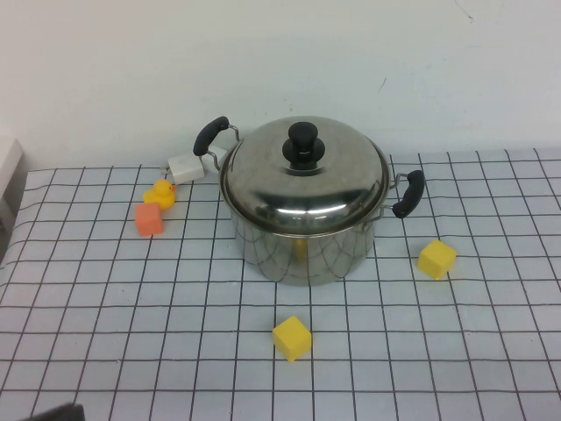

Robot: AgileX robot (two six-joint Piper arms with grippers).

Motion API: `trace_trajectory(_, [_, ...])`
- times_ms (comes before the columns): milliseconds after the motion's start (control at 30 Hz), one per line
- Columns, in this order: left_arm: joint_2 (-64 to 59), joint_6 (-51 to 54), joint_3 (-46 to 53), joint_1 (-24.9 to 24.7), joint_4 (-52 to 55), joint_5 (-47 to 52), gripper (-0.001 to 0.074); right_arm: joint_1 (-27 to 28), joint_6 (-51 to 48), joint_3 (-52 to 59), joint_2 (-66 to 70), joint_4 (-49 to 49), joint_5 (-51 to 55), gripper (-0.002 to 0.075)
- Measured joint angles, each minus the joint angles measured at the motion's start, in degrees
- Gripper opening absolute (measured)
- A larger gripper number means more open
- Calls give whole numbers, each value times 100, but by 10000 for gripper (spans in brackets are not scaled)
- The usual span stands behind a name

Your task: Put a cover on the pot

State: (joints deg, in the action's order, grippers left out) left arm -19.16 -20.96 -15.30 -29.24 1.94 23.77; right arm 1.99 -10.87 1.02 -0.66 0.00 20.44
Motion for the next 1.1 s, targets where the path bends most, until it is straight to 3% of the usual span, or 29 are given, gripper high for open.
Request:
trace_trajectory(300, [211,-161,414,130,148,-66,0,0,0,0,0,0,0,9])
trace_trajectory(600, [1549,44,975,1704,137,-396,-1,0,0,0,0,0,0,9])
trace_trajectory(800, [1975,117,1579,2450,-90,-397,-1,0,0,0,0,0,0,9])
trace_trajectory(1100, [1987,734,1579,2553,-194,-420,-1,0,0,0,0,0,0,9])
